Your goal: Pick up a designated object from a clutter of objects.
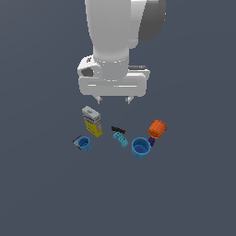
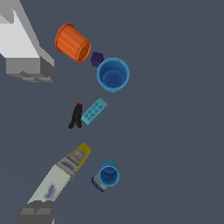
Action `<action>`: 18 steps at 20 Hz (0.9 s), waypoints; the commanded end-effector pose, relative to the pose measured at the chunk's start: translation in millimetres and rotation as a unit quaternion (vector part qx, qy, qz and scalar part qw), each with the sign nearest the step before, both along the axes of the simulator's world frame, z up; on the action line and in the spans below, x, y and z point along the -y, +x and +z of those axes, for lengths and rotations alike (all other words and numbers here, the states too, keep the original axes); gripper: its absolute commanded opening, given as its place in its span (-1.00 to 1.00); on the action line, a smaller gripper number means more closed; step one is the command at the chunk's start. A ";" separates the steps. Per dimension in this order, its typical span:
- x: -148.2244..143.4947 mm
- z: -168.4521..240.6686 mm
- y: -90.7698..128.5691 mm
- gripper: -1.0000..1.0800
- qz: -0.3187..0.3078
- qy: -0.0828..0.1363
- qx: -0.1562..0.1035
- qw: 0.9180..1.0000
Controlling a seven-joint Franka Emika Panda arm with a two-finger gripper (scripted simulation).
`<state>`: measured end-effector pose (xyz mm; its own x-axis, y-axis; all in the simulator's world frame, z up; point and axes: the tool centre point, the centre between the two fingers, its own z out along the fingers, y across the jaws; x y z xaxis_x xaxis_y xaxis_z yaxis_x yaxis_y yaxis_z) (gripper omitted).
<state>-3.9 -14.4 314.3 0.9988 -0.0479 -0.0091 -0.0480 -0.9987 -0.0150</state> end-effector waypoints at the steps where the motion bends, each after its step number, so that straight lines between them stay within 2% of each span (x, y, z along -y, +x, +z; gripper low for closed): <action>1: 0.0 0.0 0.0 0.92 0.000 0.000 0.000 1.000; 10: 20.2 10.5 3.4 0.92 -0.032 -0.001 0.017 0.999; 18: 22.8 6.4 5.0 0.92 -0.025 -0.001 0.017 1.000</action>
<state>0.6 -35.8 322.6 0.9943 -0.1034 0.0255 -0.1030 -0.9946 -0.0163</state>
